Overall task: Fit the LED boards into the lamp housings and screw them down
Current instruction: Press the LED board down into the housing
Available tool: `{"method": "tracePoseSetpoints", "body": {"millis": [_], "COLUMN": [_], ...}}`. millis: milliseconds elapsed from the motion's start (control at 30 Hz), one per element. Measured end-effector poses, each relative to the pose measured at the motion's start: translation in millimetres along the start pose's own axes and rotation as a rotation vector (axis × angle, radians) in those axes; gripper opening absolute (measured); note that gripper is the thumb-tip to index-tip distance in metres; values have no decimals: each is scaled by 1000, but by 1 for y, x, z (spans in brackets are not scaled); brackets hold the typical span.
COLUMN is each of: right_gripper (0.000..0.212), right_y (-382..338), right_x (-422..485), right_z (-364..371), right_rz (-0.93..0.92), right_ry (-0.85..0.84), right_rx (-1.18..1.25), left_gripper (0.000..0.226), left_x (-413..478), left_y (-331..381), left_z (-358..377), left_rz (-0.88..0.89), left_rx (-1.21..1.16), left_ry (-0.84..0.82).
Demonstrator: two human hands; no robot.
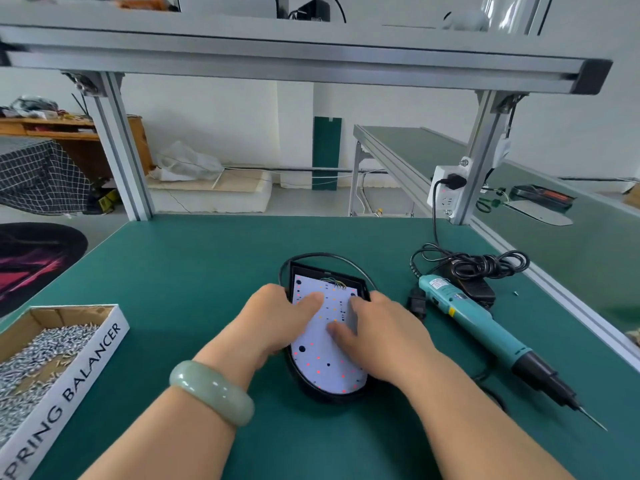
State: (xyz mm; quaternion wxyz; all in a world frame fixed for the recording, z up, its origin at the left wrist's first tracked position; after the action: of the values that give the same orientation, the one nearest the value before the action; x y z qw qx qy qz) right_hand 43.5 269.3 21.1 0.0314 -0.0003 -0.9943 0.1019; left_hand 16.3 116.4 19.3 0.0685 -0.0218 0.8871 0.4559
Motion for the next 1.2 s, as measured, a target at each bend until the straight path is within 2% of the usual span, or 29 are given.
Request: {"method": "tracePoseSetpoints", "body": {"millis": [67,100,233,300,367,433,467,533,600,633,667,767,833,900,967,1033,1067,1133,1200], "right_gripper": [48,48,53,55,52,51,44,16,11,12,22,41,41,32,30,45,45,35,23], "right_y": [4,5,11,17,23,23,20,13,8,6,4,-9,-16,-14,-5,-10,-15,-18,-18], "right_x": [0,-1,-1,0,4,5,5,5,3,2,1,-2,-2,-2,1,6,8,10,9], "right_z": [-3,-6,-26,-35,-36,-31,-27,-16,-6,-3,-1,-8,-17,-25,-27,-22,-19,-15,-18], "right_rz": [32,35,34,65,100,142,146,121,110,107,106,8,-121,-171,-177,-228,-259,-273,-256], "right_ry": [11,23,166,211,215,161,116,51,18,5,16,130,195,263,328,260,223,200,205], "right_rx": [74,113,302,405,493,529,536,616,765,856,950,1182,1295,1387,1289,1002,920,968,1088], "left_gripper": [49,45,12,8,7,13,18,26,39,51,59,75,66,58,57,46,43,39,39], "left_x": [-7,-10,-26,-36,-42,-42,-40,-30,-18,-11,-6,5,7,2,-5,-12,-14,-19,-19], "left_y": [-3,-3,-7,-13,-18,-19,-20,-25,-29,-31,-32,-30,-26,-20,-16,-12,-9,-2,0], "left_z": [-8,-19,-91,-125,-142,-136,-125,-90,-49,-31,-18,-4,-7,-9,-6,1,4,7,5], "left_rz": [-53,-54,66,97,80,49,29,-23,-74,-100,-128,-189,-188,-157,-128,-101,-90,-59,-50], "left_rx": [-198,-220,-143,-58,-70,-141,-184,-235,-249,-294,-350,-518,-668,-811,-877,-902,-918,-972,-1013], "left_ry": [-112,-104,147,242,270,232,203,132,54,28,25,51,46,-34,-160,-267,-310,-364,-342]}}
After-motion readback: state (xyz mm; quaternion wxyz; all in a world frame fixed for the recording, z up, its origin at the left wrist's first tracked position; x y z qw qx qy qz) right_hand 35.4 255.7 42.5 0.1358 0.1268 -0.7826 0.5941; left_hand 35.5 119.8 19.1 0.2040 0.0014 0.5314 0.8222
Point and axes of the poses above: each hand's wrist, its own x-axis towards the middle knuckle, its own z-axis out of the palm, y = z × x, the point moved 6 cm from there along x, towards the middle knuckle, and after that the axes turned 2 degrees about z, right-handed, at the moved point
